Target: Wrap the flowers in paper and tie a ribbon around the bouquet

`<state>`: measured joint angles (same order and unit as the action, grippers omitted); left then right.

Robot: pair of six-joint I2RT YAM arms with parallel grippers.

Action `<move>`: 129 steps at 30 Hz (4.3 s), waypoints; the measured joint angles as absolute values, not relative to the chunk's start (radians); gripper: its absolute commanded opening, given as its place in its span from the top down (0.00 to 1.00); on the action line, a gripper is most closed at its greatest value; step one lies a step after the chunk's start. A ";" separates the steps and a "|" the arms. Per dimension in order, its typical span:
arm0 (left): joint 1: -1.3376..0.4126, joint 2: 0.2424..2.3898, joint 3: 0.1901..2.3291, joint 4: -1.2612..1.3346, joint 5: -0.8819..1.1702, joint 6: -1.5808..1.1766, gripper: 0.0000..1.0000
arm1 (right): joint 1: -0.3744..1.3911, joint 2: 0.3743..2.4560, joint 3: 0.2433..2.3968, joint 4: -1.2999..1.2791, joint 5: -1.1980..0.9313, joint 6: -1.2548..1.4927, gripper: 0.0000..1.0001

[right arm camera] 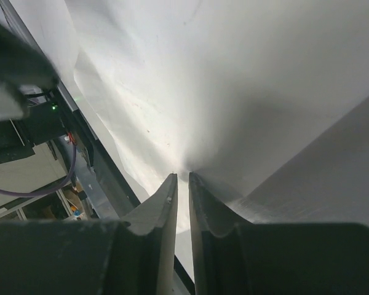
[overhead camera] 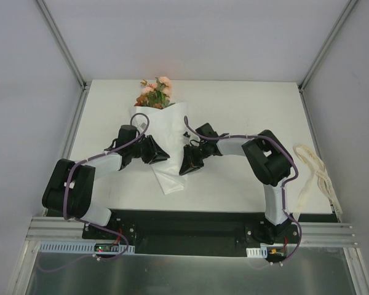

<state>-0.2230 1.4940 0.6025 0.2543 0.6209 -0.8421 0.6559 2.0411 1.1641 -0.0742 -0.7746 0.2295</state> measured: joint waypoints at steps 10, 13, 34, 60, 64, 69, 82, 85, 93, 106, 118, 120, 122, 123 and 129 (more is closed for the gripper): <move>-0.326 1.544 0.597 0.255 0.592 -0.840 1.00 | 0.649 2.039 1.147 -0.044 -0.786 0.247 0.86; -0.325 1.586 0.555 0.258 0.571 -0.843 1.00 | 0.637 2.036 1.137 -0.026 -0.789 0.260 0.93; -0.324 1.596 0.465 0.413 0.565 -0.871 1.00 | 0.438 2.304 1.460 0.124 -0.810 0.529 0.99; -0.324 1.586 0.459 0.405 0.566 -0.875 1.00 | 0.334 2.702 2.194 -0.053 -0.623 0.981 0.99; -0.324 1.586 0.459 0.402 0.566 -0.875 1.00 | 0.318 2.779 2.331 -0.067 -0.587 1.012 0.99; -0.324 1.586 0.459 0.403 0.565 -0.875 1.00 | 0.284 2.814 2.374 -0.038 -0.622 0.944 0.88; -0.324 1.606 0.443 0.460 0.575 -0.891 1.00 | 0.276 1.958 1.357 -0.035 -0.801 0.414 0.56; -0.324 1.606 0.441 0.468 0.576 -0.892 1.00 | 0.405 1.884 1.221 -0.015 -0.827 0.355 0.73; -0.326 1.578 0.441 0.451 0.590 -0.870 0.84 | 0.579 1.868 0.991 0.041 -0.843 0.312 0.95; -0.364 1.437 0.489 0.327 0.646 -0.845 0.88 | 0.642 1.932 0.986 0.133 -0.852 0.331 0.95; -0.376 1.514 0.414 0.360 0.601 -0.848 1.00 | 0.719 1.940 0.949 0.208 -0.853 0.379 0.95; -0.376 1.523 0.414 0.366 0.601 -0.853 1.00 | 0.720 1.951 0.922 0.229 -0.851 0.395 0.97; -0.376 1.526 0.414 0.368 0.600 -0.856 1.00 | 0.720 1.958 0.893 0.237 -0.849 0.413 0.99; -0.376 1.526 0.414 0.367 0.599 -0.857 1.00 | 0.717 1.959 0.882 0.244 -0.852 0.425 0.99; -0.376 1.525 0.414 0.358 0.593 -0.857 1.00 | 0.698 1.959 0.853 0.285 -0.854 0.484 0.99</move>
